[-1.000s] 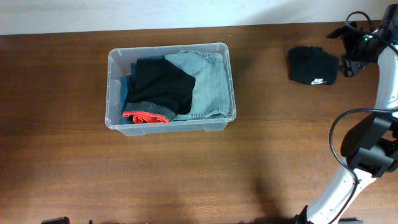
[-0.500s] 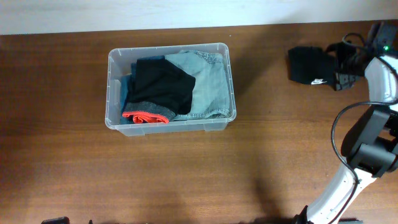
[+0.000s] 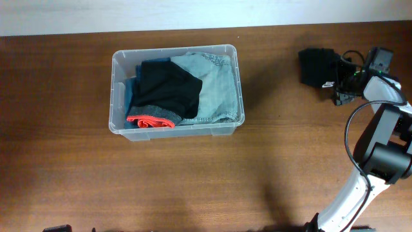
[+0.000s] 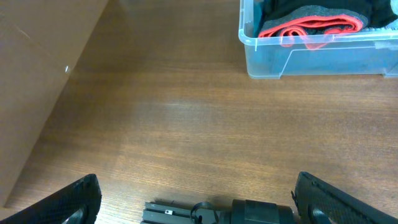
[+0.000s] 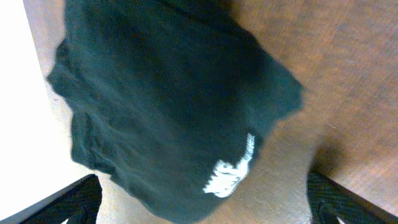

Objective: Pack container
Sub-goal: 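Grasp the black Nike garment with the right gripper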

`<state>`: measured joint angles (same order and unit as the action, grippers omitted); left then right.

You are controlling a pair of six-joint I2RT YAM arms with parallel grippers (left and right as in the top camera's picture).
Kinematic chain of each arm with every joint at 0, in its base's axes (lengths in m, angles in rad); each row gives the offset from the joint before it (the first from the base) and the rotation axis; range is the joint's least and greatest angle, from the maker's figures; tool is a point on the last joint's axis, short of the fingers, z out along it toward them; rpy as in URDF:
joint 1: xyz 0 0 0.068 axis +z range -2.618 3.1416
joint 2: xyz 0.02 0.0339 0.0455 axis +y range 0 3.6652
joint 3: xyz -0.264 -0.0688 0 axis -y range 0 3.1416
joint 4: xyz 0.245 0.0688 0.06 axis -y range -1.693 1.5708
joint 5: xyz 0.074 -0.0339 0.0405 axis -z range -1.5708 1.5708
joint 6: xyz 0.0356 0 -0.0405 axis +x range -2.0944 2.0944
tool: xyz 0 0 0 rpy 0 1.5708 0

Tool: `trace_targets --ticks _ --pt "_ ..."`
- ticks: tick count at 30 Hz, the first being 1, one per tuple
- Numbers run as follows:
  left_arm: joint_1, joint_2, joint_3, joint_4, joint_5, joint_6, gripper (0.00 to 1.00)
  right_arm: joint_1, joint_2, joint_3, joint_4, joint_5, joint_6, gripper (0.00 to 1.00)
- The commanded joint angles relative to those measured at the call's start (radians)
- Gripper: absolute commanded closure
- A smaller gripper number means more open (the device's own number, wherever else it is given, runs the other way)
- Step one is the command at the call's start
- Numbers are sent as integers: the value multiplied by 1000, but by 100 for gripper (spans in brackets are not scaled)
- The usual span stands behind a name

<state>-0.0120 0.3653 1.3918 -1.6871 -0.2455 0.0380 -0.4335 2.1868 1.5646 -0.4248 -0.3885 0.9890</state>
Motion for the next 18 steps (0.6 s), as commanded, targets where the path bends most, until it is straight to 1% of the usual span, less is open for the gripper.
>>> trace_targets --ticks 1,6,10,18 --pt "-5 -2 -2 0 -16 1 1 -5 14 -50 39 0 -5 1" --pt "-5 -2 -2 0 -16 1 1 5 19 -85 140 4 -1 1" --pt "-5 -2 -2 0 -16 1 1 14 43 -86 191 8 22 1" --pt "-5 -2 -2 0 -16 1 0 22 115 -85 223 31 41 2"
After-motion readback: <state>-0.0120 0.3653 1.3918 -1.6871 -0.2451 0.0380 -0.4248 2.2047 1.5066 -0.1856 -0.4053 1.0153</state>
